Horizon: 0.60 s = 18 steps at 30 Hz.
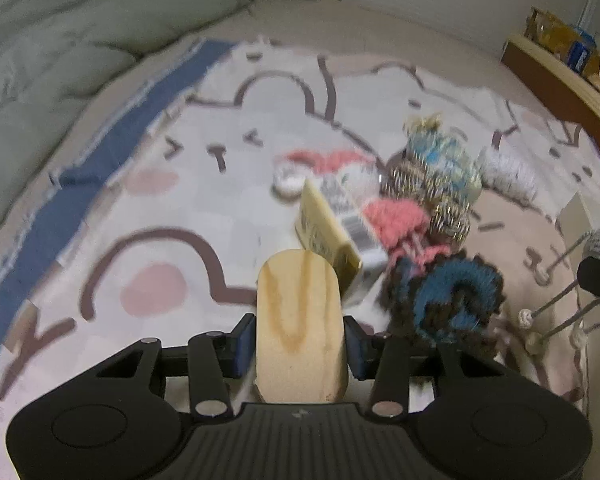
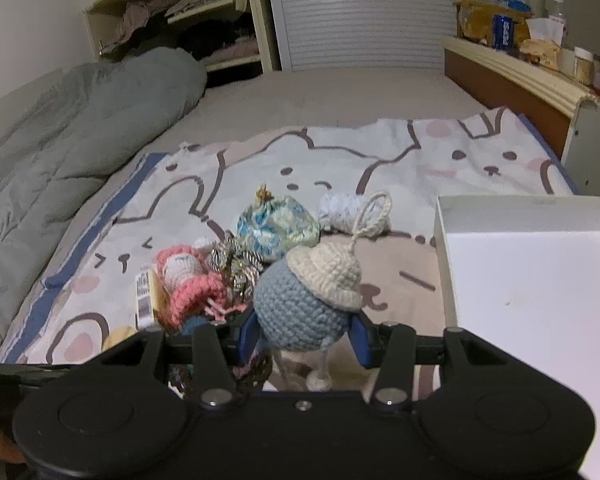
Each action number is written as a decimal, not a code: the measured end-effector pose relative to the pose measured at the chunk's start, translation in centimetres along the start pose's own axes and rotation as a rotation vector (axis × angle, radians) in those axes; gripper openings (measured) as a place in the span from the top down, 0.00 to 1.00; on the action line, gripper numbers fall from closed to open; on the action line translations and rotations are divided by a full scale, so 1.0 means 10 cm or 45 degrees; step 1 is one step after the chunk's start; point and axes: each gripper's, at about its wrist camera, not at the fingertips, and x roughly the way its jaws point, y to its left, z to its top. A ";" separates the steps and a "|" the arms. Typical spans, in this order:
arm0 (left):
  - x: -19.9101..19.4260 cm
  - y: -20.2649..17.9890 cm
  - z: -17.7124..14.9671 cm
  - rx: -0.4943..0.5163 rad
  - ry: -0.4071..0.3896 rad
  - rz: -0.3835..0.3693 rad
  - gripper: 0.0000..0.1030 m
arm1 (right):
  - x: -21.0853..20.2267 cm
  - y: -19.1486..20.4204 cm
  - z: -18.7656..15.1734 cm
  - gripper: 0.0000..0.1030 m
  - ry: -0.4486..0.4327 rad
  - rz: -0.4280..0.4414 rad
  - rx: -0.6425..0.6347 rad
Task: Organize objects
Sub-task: 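Lift and carry wooden block with left tool while right carries grey toy to box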
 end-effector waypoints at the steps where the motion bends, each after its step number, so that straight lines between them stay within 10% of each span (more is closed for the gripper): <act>1: -0.05 0.00 0.02 0.001 -0.020 -0.006 0.55 | -0.03 -0.01 0.02 0.54 -0.010 0.001 0.004; 18: -0.87 -0.37 0.40 0.097 -0.334 -0.170 0.55 | -0.58 -0.42 0.37 0.53 -0.175 -0.064 0.100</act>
